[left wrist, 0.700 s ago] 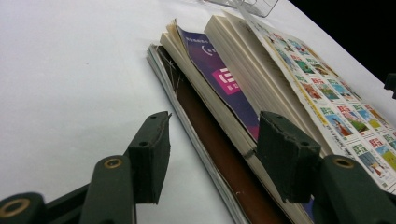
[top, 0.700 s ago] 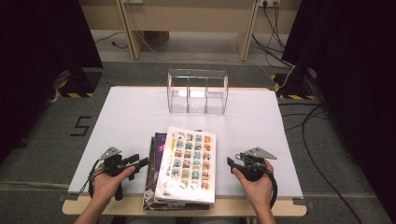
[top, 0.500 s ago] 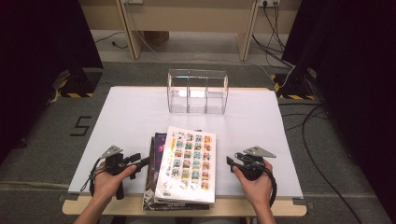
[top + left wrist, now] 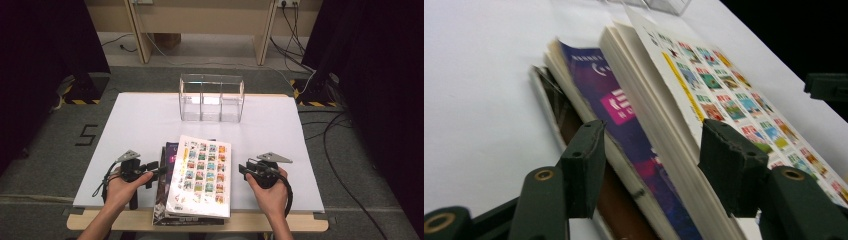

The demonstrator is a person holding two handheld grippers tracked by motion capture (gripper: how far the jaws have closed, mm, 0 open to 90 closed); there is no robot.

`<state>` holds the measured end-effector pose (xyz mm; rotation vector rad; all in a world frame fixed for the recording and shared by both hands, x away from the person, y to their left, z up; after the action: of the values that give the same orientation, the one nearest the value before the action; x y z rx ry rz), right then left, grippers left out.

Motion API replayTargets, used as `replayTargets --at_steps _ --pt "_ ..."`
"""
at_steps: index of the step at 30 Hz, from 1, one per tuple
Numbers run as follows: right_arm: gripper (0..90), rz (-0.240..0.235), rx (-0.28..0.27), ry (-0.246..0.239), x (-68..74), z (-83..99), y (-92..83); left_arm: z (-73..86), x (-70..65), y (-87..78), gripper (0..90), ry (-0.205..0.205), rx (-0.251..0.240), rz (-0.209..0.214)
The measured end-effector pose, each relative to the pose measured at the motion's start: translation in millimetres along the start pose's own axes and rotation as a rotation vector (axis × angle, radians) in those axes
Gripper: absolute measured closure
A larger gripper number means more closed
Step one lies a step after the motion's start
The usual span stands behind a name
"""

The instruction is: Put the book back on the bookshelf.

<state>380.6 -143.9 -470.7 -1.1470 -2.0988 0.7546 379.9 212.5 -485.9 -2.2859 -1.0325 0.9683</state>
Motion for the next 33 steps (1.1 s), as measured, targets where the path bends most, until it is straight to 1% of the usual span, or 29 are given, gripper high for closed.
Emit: replayTargets --at_steps 1,4,5,6,7,8,9,10,11,12,13,14,16,17,19,21,25,27,29,30,31,33 --pt "64.0 -0.008 0.001 0.010 2.5 -0.8 -0.2 -0.5 -1.3 2.1 42.4 0.007 0.013 -0.005" --pt "63.7 -0.017 0.009 0.010 4.8 -2.0 0.8 -2.1 -3.2 6.7 42.2 0.001 0.023 0.003" --pt "62.5 -0.038 0.030 0.026 7.9 -2.7 3.4 -4.2 -4.3 9.9 42.1 -0.005 0.029 0.001" --pt "62.0 -0.045 0.036 0.025 8.6 -3.0 4.5 -4.2 -4.3 9.9 42.0 -0.005 0.029 0.001" --pt "61.7 -0.053 0.045 0.035 10.4 -3.3 5.8 -5.5 -5.2 11.1 41.8 -0.007 0.033 0.000" --pt "61.7 -0.053 0.045 0.035 10.4 -3.3 5.8 -7.0 -5.9 12.0 41.8 -0.007 0.034 0.002" --pt "60.5 -0.067 0.069 0.035 12.4 -4.1 9.5 -9.0 -7.1 13.1 41.7 -0.006 0.033 0.005" --pt "60.4 -0.072 0.083 0.042 13.4 -4.3 10.6 -11.4 -8.3 14.7 41.6 -0.007 0.045 0.006" --pt "60.4 -0.072 0.083 0.042 13.4 -4.3 10.6 -11.4 -8.3 14.7 41.5 -0.007 0.045 0.006" --pt "60.1 -0.077 0.087 0.041 14.0 -5.1 13.0 -12.7 -8.4 16.7 41.5 -0.004 0.059 0.002" --pt "58.8 -0.089 0.114 0.055 16.5 -6.3 18.4 -13.4 -8.3 18.8 41.3 -0.003 0.070 -0.003" --pt "58.7 -0.092 0.123 0.056 17.3 -6.7 20.3 -14.4 -8.6 22.5 41.3 0.000 0.087 -0.011" --pt "58.6 -0.095 0.131 0.054 18.2 -7.3 23.0 -14.8 -9.3 24.7 41.6 0.000 0.094 -0.013" --pt "58.0 -0.099 0.148 0.058 20.3 -8.3 28.3 -15.6 -11.3 28.9 41.6 -0.007 0.107 -0.002" --pt "56.5 -0.102 0.155 0.066 20.1 -9.3 32.1 -15.5 -12.8 33.1 41.6 -0.003 0.122 -0.009" --pt "55.7 -0.108 0.177 0.084 20.1 -9.4 35.5 -15.0 -14.8 37.0 42.2 -0.012 0.132 0.001" --pt "53.9 -0.109 0.196 0.093 20.3 -8.5 39.5 -13.7 -17.4 40.4 45.1 -0.021 0.143 0.013" --pt "52.4 -0.123 0.201 0.120 20.8 -7.8 41.3 -12.8 -19.1 41.8 45.9 -0.035 0.148 0.023" --pt "51.4 -0.143 0.203 0.126 22.1 -8.3 43.5 -12.6 -20.3 41.7 46.5 -0.043 0.150 0.012" --pt "51.4 -0.143 0.203 0.126 22.1 -8.3 43.5 -12.6 -20.3 41.7 46.7 -0.043 0.150 0.012" --pt "50.1 -0.136 0.207 0.128 23.4 -8.7 44.5 -12.9 -19.9 41.6 47.3 -0.057 0.151 0.011" --pt "49.8 -0.134 0.214 0.125 23.4 -9.2 44.5 -13.1 -19.8 41.5 49.3 -0.064 0.151 0.009"
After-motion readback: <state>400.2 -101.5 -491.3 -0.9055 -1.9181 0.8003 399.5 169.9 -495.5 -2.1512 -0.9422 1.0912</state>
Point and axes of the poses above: each handheld gripper's, and its own axes: y roughly forward along the jaws, z roughly out of its underside, x roughly to its left, the point moved 4 cm from there along y, roughly forward along the jaws, and after that the axes turned 10 degrees about x, right-handed, at the moved point
